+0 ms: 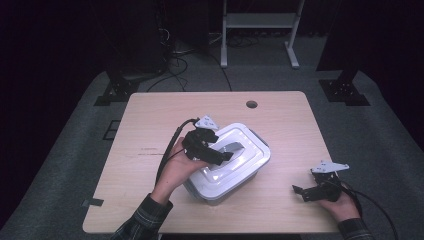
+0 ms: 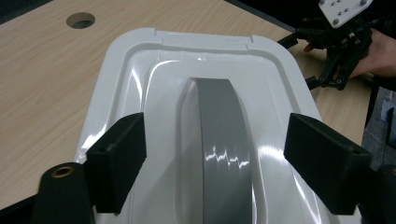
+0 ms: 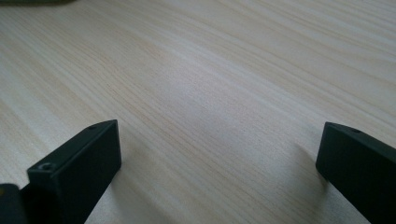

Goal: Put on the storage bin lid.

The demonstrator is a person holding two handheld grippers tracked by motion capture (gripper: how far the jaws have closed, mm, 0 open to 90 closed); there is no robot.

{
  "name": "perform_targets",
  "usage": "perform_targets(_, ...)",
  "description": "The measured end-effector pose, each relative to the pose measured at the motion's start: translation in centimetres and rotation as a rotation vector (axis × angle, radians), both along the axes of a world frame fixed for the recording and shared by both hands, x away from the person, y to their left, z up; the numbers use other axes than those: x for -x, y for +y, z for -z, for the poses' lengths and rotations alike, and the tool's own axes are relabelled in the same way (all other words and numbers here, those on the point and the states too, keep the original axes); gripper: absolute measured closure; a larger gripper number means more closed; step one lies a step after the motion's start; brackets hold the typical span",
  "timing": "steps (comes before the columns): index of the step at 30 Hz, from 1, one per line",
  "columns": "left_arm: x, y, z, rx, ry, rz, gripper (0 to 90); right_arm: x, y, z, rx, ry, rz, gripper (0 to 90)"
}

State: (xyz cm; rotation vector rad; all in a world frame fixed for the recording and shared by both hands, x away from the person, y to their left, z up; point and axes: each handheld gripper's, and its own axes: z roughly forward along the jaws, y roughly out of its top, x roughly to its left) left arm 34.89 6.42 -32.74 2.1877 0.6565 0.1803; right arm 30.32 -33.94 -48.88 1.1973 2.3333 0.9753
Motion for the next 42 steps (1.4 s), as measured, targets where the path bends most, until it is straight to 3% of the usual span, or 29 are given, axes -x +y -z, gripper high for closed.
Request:
perform_targets(8, 0.8, 1.0, -0.3, 0.008, -0.056, 0.019, 0.2, 0.0, 0.0, 0.0, -0.001, -0.001, 0.000, 0.0)
perform_targets(16, 2.0, 3.0, -0.6, 0.021, -0.089, 0.009, 0.0, -0.1, 0.0, 0.0, 0.000, -0.001, -0.008, 0.0)
perform_targets(30, 3.1, 7.8, 0.1, 0.027, -0.118, -0.077, 0.0, -0.2, 0.1, 0.0, 0.000, -0.001, -0.006, 0.0)
perform_targets(36, 3.5, 10.5, 0.9, 0.030, -0.120, -0.125, 0.0, -0.2, 0.1, 0.0, 0.000, -0.001, -0.004, 0.0)
perform_targets(42, 3.7, 12.9, 2.7, 0.000, -0.115, -0.184, 0.0, -0.2, 0.1, 0.0, 0.000, -0.001, -0.004, 0.0)
